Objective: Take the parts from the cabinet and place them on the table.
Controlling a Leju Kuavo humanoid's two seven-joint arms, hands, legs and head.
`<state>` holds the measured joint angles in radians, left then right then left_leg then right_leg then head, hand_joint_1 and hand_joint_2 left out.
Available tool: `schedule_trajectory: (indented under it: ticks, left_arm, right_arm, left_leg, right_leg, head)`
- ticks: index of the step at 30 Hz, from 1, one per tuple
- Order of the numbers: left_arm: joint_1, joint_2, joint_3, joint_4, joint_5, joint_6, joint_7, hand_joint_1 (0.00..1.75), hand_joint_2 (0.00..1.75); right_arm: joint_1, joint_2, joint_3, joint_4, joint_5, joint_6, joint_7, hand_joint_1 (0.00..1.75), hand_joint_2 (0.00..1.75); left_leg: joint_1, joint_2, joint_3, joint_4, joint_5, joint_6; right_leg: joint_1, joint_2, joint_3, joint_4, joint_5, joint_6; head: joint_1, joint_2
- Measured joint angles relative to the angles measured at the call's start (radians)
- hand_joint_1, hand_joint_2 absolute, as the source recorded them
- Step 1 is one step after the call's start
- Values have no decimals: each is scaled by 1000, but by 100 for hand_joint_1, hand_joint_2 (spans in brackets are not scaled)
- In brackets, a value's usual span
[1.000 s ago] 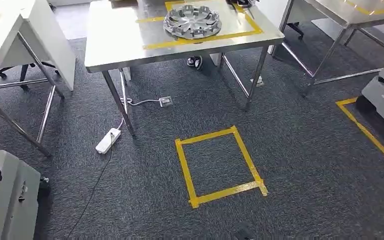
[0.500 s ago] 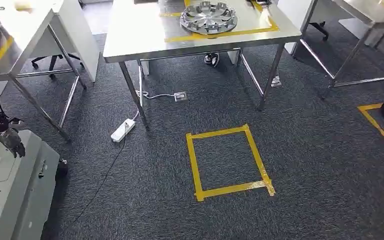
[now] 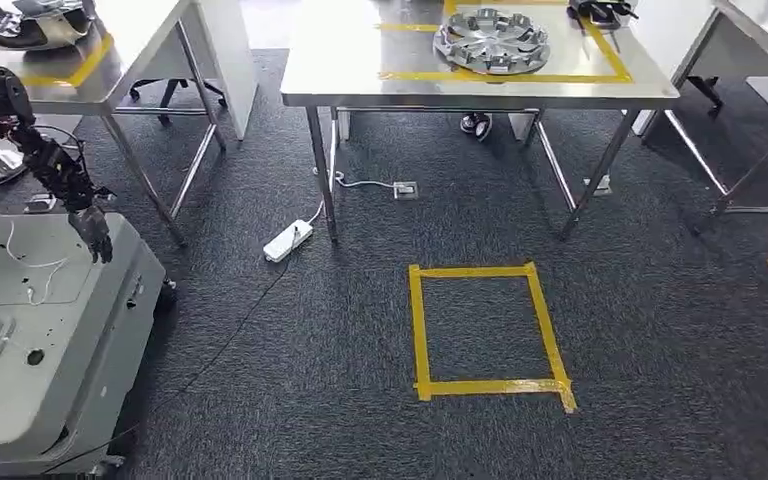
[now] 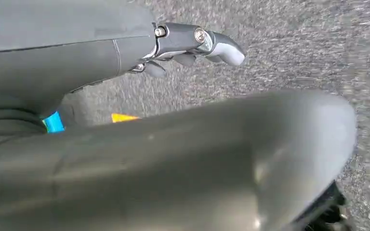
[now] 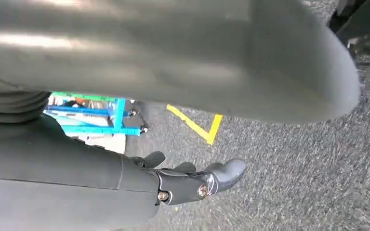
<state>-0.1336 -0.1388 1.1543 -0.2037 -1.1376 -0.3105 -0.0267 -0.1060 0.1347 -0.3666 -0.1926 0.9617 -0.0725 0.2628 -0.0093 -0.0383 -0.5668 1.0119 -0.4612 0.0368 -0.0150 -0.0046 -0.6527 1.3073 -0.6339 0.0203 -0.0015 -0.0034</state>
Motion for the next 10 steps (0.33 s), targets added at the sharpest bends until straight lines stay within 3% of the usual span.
schedule_trajectory:
  ticks: [2, 3, 4, 5, 7, 8, 9, 10]
  left_arm:
    - [-1, -2, 0, 0, -2, 0, 8, 0, 0]
    - [-2, -4, -1, 0, -2, 0, 10, 0, 0]
    - [-3, -6, -2, 0, -2, 0, 10, 0, 0]
    - [-5, -5, -2, 0, -2, 0, 10, 0, 0]
    - [-1, -5, -2, 0, -1, 0, 9, 0, 0]
    - [1, -5, -2, 0, 1, 0, 8, 0, 0]
    - [3, -2, -1, -1, 2, 0, 5, 0, 0]
    - [2, -4, -1, 0, 5, 0, 2, 0, 0]
  right_arm:
    - [-5, 0, 0, 0, 4, -4, 0, 0, 0]
    - [-8, 0, 0, 0, 5, -7, 0, 0, 0]
    - [-11, -2, 0, 0, 4, -8, -4, 0, 0]
    - [-13, -3, 0, 0, 4, -10, -15, 0, 0]
    - [-12, -3, 0, 0, 4, -10, -37, 0, 0]
    - [-12, -3, 0, 0, 5, -10, -35, 0, 0]
    - [-12, -3, 0, 0, 6, -8, -35, 0, 0]
    - [-11, -3, 0, 0, 7, -6, -36, 0, 0]
  left_leg:
    - [0, -24, -5, 11, 1, -2]
    - [0, -36, -9, 18, 1, -4]
    - [-4, -43, -17, 24, 0, -11]
    - [-2, -55, -23, 26, 3, -18]
    - [5, -70, -30, 22, 12, -32]
    - [3, -82, -38, 19, 16, -40]
    - [5, -67, -40, 31, 11, -40]
    - [0, -24, -56, 61, -16, -44]
  right_leg:
    - [1, 14, 75, -156, 90, -8]
    - [1, 45, 120, -249, 125, -14]
    - [0, 83, 127, -277, 103, -17]
    - [1, 70, 124, -279, 109, -11]
    - [8, 55, 121, -279, 112, -17]
    - [3, 44, 124, -287, 119, -25]
    - [-4, 27, 128, -297, 129, -31]
    - [-4, 21, 127, -302, 132, -36]
  head:
    - [0, 0]
    - [0, 0]
    - [-1, 0]
    - [-1, 0]
    - [0, 0]
    - [-1, 0]
    - [0, 0]
    - [-6, 0]
